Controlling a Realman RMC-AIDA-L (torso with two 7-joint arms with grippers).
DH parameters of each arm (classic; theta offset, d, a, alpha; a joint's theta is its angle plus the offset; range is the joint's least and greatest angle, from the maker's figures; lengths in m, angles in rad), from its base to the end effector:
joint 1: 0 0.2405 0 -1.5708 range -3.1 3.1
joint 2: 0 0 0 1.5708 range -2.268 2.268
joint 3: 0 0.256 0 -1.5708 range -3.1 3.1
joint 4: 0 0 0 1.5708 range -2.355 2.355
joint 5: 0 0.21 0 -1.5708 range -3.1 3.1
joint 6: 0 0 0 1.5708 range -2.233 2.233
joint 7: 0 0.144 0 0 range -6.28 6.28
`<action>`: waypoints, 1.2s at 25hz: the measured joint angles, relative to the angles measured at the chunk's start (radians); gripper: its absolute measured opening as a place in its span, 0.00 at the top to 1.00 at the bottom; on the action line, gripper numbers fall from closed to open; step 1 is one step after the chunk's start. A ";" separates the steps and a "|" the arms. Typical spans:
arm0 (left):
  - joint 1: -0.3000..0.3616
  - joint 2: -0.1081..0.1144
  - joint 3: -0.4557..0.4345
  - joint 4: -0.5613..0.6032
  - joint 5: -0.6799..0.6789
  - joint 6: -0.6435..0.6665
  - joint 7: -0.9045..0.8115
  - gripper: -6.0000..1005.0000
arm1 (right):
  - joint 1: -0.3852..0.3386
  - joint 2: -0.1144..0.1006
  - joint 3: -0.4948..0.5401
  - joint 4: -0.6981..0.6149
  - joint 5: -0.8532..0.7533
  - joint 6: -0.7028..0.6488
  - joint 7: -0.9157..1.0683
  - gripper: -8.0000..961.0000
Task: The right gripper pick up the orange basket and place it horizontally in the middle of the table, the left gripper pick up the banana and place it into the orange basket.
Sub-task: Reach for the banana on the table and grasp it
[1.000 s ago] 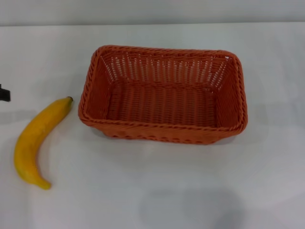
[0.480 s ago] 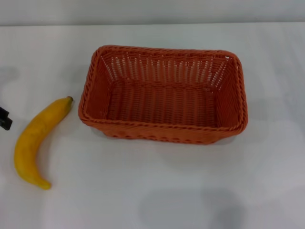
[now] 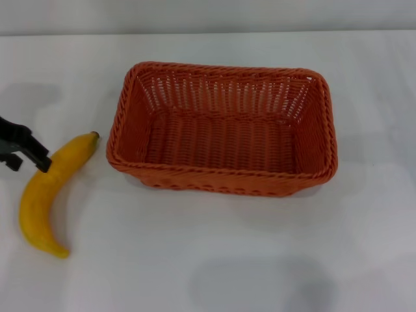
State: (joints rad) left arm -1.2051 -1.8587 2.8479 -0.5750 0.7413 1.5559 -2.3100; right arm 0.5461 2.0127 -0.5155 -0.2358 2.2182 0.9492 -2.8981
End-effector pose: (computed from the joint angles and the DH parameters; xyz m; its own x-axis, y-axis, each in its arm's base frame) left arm -0.2623 0.4036 0.0980 0.2086 0.9699 -0.1257 0.8399 -0.2434 -0.4850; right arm 0.3552 0.3902 0.0823 0.8611 0.0197 -0.5080 -0.5079 -0.0118 -0.8614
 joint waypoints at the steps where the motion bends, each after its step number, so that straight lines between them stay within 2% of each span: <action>1: -0.003 -0.004 0.000 0.005 0.000 -0.001 0.003 0.35 | 0.002 0.000 0.000 0.000 0.000 -0.002 0.002 0.09; 4: -0.010 -0.012 -0.001 0.029 0.036 -0.007 0.005 0.40 | 0.008 0.000 0.000 0.000 0.000 -0.004 0.006 0.09; 13: -0.013 -0.018 -0.001 0.048 0.112 -0.048 0.005 0.40 | 0.011 0.003 0.002 0.007 0.003 0.000 0.010 0.09; 21: -0.014 -0.036 -0.001 0.078 0.116 -0.079 -0.005 0.40 | 0.011 0.003 0.011 0.011 0.003 0.002 0.010 0.09; 30: -0.005 -0.044 -0.001 0.090 0.119 -0.095 -0.013 0.40 | 0.011 0.003 0.011 0.012 0.003 0.003 0.010 0.09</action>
State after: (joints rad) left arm -1.2102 -1.9030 2.8470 -0.4852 0.8600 1.4608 -2.3229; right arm 0.5568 2.0157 -0.5047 -0.2239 2.2212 0.9525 -2.8884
